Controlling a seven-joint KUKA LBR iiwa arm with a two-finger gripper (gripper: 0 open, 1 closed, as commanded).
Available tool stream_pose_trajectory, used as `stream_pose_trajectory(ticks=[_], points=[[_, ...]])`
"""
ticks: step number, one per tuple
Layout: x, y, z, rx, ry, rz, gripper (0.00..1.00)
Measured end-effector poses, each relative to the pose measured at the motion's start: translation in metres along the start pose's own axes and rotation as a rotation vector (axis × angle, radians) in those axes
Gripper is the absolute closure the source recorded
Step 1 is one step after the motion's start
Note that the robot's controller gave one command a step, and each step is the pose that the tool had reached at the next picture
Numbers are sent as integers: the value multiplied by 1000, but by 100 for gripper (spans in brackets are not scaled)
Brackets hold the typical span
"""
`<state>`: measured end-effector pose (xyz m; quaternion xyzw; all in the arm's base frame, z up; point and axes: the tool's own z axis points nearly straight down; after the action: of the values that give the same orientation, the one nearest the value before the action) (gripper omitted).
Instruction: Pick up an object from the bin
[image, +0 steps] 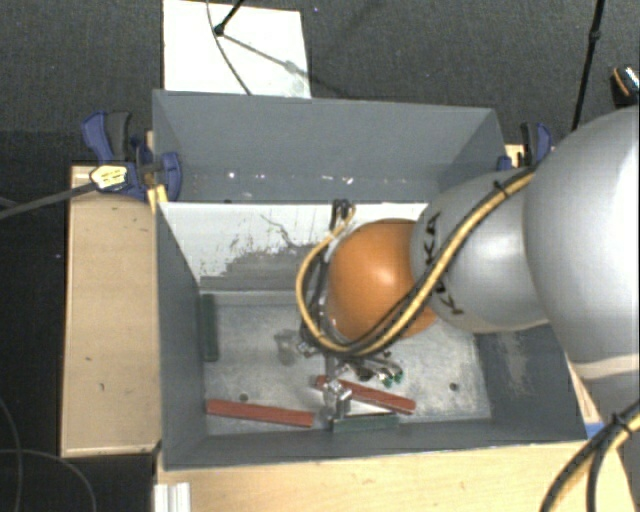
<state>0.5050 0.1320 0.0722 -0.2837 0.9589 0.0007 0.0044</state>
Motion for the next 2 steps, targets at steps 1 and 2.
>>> stream_pose_trajectory(ticks=[1,2], points=[[63,-71,-3,5,-4,-117,0],[64,-68,0,0,2,-119,100]])
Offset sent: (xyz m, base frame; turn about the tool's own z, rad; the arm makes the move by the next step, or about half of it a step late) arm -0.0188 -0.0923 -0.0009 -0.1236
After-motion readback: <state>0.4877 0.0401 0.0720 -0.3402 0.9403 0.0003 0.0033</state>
